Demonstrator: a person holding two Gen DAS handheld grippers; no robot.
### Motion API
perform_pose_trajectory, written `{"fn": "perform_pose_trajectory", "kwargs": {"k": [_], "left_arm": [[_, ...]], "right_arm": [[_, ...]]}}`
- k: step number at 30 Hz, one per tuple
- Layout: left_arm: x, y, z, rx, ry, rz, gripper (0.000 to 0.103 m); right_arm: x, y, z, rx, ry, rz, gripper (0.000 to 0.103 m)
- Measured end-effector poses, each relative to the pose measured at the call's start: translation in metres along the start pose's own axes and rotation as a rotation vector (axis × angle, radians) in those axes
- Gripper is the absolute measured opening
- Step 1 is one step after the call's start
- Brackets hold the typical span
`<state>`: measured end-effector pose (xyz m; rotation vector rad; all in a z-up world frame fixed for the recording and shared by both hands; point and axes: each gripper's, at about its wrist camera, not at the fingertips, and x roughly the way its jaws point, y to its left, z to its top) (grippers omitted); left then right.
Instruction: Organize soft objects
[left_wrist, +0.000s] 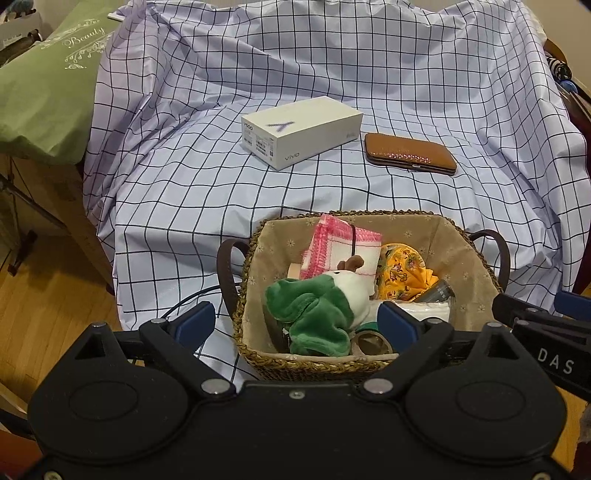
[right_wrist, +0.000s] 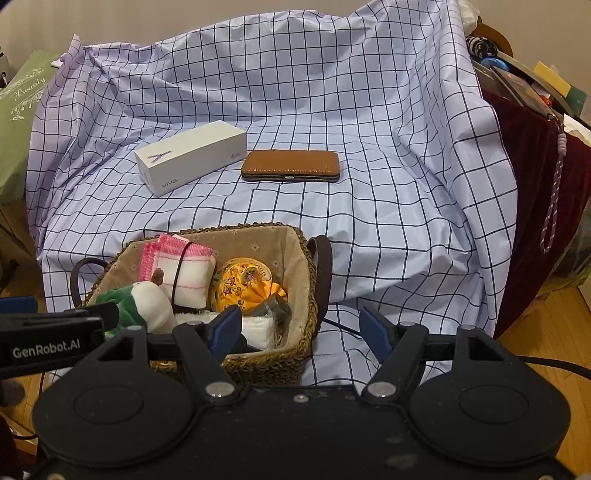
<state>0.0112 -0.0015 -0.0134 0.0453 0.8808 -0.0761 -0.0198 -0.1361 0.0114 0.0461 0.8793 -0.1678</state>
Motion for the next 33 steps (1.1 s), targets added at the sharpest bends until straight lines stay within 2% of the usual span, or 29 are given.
{"fn": "perform_pose_trajectory", "kwargs": {"k": [33], "left_arm": [[0.0038, 0.0001, -0.0015, 0.011, 0.017, 0.001, 0.092]], "right_arm": [[0.0035, 0.0027, -0.0026, -0.002, 0.024, 0.008, 0.071]]}}
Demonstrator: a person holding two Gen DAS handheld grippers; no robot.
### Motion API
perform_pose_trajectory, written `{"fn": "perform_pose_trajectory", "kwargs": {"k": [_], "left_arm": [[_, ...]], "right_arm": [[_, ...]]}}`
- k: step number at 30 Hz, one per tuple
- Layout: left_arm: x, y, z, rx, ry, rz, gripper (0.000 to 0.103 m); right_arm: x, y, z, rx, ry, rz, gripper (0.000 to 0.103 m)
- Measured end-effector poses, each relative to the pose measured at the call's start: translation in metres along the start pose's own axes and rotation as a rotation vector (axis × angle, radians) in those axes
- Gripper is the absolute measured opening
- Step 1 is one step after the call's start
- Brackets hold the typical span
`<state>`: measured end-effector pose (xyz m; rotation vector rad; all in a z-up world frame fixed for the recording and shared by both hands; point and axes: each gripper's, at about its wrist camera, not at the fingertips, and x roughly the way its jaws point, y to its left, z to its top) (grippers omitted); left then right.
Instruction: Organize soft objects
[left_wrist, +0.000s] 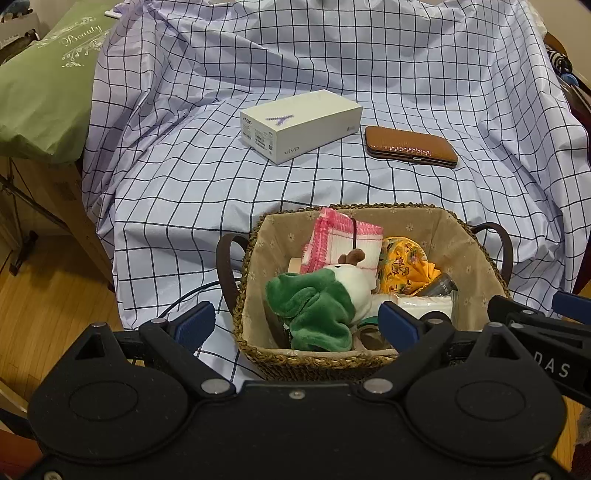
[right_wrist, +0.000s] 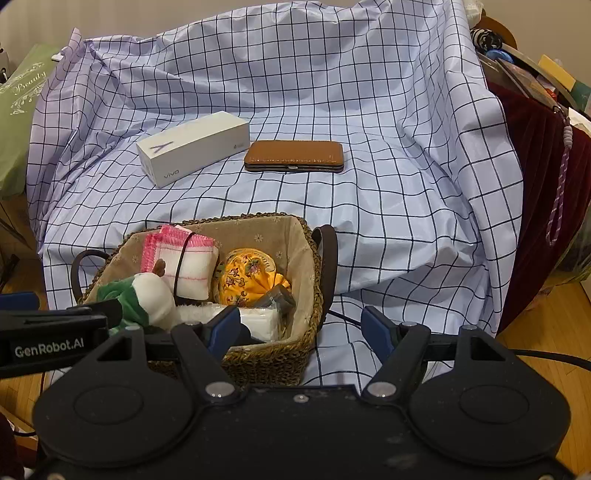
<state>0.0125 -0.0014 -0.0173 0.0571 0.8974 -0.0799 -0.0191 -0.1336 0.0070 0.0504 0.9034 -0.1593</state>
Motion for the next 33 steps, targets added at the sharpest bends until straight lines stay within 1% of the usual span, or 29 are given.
{"fn": "perform_pose_trajectory", "kwargs": {"k": [33], "left_arm": [[0.0019, 0.0, 0.0013, 0.009, 0.009, 0.009, 0.092]], "right_arm": [[0.0027, -0.0026, 0.0008, 0.005, 0.008, 0.002, 0.072]]}}
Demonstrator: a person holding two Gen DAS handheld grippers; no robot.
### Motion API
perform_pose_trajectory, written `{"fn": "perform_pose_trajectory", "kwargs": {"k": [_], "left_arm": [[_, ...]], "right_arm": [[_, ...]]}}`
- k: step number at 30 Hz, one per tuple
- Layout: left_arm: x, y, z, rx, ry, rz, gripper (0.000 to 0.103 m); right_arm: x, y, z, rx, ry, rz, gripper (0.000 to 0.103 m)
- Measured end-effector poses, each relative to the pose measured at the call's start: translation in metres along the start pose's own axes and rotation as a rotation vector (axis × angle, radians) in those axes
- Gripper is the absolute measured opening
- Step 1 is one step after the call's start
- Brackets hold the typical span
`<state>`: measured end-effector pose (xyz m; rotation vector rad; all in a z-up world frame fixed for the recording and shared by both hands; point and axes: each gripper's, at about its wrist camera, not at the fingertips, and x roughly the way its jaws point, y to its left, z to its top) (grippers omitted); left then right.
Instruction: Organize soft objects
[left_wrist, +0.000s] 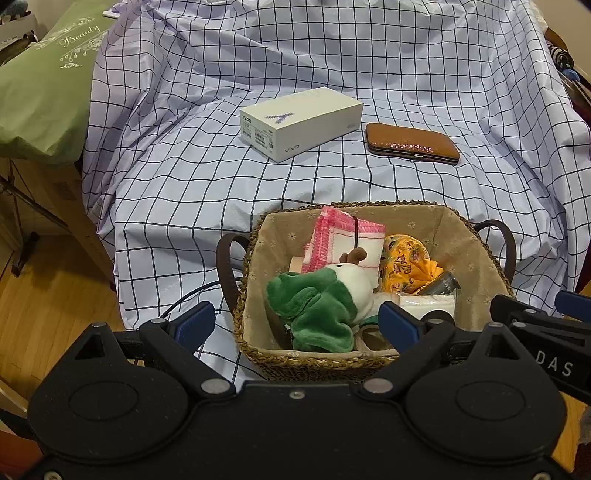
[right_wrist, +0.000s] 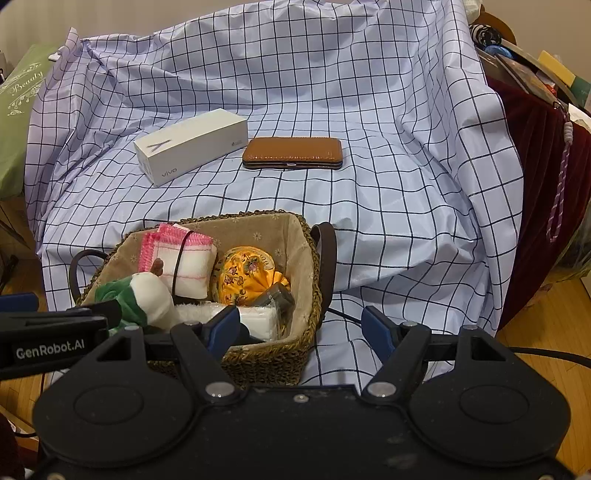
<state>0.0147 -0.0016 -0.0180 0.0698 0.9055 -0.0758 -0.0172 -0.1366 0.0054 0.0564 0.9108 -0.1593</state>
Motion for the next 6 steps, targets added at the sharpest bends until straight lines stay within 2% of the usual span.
{"fn": "perform_pose_trajectory", "kwargs": {"k": [6], "left_arm": [[0.0, 0.0002, -0.0005, -0.001, -0.001, 0.0, 0.092]], "right_arm": [[0.0003, 0.0004, -0.0006, 0.001, 0.001, -0.001, 0.072]]}}
